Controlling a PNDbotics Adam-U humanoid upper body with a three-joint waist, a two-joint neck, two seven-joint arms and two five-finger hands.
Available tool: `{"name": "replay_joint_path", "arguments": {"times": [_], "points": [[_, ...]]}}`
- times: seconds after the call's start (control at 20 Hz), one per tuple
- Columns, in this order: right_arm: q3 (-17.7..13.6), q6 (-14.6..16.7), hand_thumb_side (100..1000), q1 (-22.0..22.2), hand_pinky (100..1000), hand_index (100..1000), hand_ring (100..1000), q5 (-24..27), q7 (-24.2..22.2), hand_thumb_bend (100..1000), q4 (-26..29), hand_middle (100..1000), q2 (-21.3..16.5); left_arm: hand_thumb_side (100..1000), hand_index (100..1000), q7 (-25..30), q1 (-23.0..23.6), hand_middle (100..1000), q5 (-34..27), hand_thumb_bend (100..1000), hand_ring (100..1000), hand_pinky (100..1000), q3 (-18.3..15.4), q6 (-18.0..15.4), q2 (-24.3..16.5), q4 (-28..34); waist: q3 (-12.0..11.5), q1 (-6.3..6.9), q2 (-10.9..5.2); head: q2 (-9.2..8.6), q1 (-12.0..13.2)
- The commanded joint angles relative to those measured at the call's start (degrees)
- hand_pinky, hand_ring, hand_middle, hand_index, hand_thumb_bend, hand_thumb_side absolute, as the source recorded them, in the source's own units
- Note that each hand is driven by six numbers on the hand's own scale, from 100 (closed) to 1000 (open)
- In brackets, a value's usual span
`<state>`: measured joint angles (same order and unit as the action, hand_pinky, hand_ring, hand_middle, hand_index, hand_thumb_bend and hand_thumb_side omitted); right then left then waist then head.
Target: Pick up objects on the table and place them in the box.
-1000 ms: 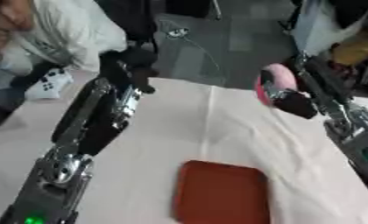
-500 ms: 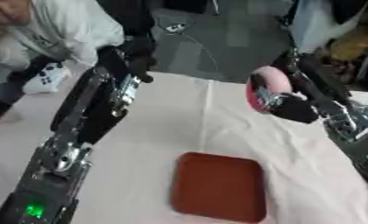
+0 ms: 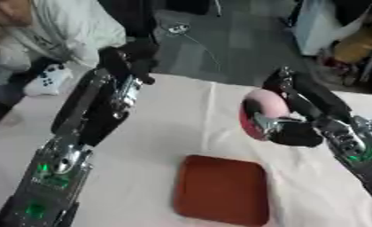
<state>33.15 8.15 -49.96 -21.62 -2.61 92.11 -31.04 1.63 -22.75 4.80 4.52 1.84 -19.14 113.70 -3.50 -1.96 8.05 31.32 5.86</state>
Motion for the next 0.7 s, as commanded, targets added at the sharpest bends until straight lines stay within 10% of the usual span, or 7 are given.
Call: {"name": "replay_joint_path", "arguments": {"times": [0.05, 0.7], "points": [[0.57, 0.39, 710, -0.17, 100, 347, 100, 0.79, -0.50, 100, 1.55, 100, -1.48, 752, 914, 0.12, -0.72, 838, 0.05, 100, 762, 691, -0.16, -0.05, -0.98, 0.89, -0.10, 0.09, -0.71, -0.89, 0.42], [3.04, 2.93, 691, 1.20, 100, 347, 100, -0.68, 0.05, 100, -1.06, 100, 0.75, 752, 915, 0.31, -1.07, 838, -0.03, 100, 763, 692, -0.03, -0.22, -0.79, 0.89, -0.55, 0.19, -0.37, -1.28, 0.50]]}}
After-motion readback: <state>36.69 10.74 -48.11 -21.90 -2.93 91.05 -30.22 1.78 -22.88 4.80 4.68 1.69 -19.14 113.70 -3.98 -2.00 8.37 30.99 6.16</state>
